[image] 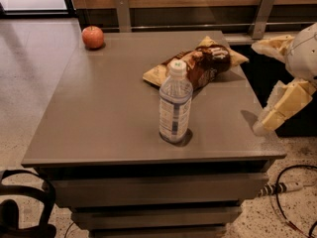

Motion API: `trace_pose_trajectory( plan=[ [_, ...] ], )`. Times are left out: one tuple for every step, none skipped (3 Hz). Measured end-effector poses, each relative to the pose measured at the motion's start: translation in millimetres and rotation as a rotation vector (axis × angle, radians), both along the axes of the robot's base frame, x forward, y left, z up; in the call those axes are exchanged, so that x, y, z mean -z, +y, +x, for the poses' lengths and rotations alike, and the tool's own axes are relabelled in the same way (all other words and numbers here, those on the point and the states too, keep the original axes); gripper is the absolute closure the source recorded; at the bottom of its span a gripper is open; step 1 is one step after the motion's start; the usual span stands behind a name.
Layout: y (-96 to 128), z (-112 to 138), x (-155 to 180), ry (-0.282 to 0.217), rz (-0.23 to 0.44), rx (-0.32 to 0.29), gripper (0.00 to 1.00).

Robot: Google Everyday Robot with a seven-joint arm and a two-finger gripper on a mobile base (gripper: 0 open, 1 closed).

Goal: Move blue plastic bottle near apple

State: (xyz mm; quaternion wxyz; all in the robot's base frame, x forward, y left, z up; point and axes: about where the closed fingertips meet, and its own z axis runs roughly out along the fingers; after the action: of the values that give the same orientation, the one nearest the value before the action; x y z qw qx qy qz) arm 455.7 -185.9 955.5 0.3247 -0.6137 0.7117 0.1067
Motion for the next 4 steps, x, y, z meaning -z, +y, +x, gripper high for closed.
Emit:
trace_pose_trajectory(
  plan=[
    [42.1, 3.6, 10.4, -0.005, 0.192, -0.092, 0.00],
    [80.7, 3.2, 11.5, 0.004, 0.323, -0.171, 0.00],
    [114.1, 8.3, 16.6, 0.020, 0.416, -0.240, 0.00],
    [132.3, 18.7, 29.5, 0.036, 0.510, -0.283, 0.00]
  ],
)
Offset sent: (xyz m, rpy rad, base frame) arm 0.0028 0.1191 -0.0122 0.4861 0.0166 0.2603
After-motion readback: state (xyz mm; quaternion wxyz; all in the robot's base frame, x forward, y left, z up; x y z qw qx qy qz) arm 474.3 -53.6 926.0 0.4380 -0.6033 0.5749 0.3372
